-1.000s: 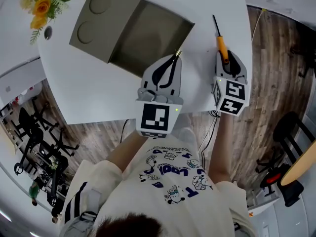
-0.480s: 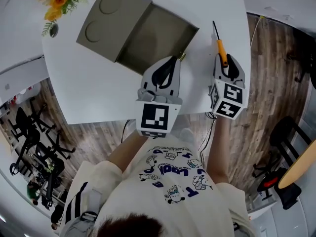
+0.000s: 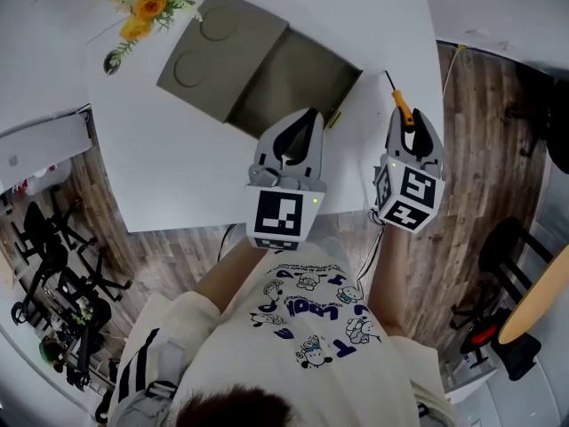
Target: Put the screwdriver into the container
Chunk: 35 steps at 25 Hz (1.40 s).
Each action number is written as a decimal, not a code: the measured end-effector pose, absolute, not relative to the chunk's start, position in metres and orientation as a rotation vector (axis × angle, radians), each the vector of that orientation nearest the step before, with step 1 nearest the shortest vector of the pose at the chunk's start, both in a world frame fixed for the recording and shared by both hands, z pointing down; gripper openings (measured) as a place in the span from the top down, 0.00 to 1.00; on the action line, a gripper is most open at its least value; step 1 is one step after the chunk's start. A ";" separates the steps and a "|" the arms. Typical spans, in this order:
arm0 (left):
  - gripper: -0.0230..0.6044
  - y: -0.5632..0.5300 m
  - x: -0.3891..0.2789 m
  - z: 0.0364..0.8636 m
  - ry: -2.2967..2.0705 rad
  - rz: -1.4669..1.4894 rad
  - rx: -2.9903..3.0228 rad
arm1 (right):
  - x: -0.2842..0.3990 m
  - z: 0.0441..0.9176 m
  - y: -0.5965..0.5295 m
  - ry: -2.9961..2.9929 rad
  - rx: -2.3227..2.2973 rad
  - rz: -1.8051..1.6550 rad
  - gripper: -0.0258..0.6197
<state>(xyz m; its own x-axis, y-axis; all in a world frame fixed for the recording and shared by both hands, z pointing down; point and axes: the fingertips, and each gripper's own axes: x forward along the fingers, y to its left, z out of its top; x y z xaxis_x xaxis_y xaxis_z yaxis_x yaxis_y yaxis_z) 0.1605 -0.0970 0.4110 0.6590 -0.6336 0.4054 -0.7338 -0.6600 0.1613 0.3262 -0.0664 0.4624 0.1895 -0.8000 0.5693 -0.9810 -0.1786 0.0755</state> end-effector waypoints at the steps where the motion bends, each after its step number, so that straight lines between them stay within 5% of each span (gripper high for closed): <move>1: 0.93 -0.098 0.160 0.408 -1.092 0.449 2.568 | 0.326 0.456 -0.067 -1.667 2.050 0.555 0.75; 15: 0.93 -0.112 0.112 0.366 -1.190 0.343 2.557 | 0.252 0.364 -0.097 -1.840 2.040 0.354 0.75; 35: 0.93 -0.137 0.021 0.365 -1.388 0.311 2.434 | 0.145 0.388 -0.162 -2.016 1.798 0.347 0.75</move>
<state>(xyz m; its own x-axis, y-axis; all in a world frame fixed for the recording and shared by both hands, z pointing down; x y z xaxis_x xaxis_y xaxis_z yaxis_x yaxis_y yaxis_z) 0.0210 -0.1372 0.3646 0.5039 -0.7932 0.3418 -0.8632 -0.4760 0.1681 0.1446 -0.1617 0.3881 -0.0799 -0.8835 0.4617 -0.9870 0.1350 0.0876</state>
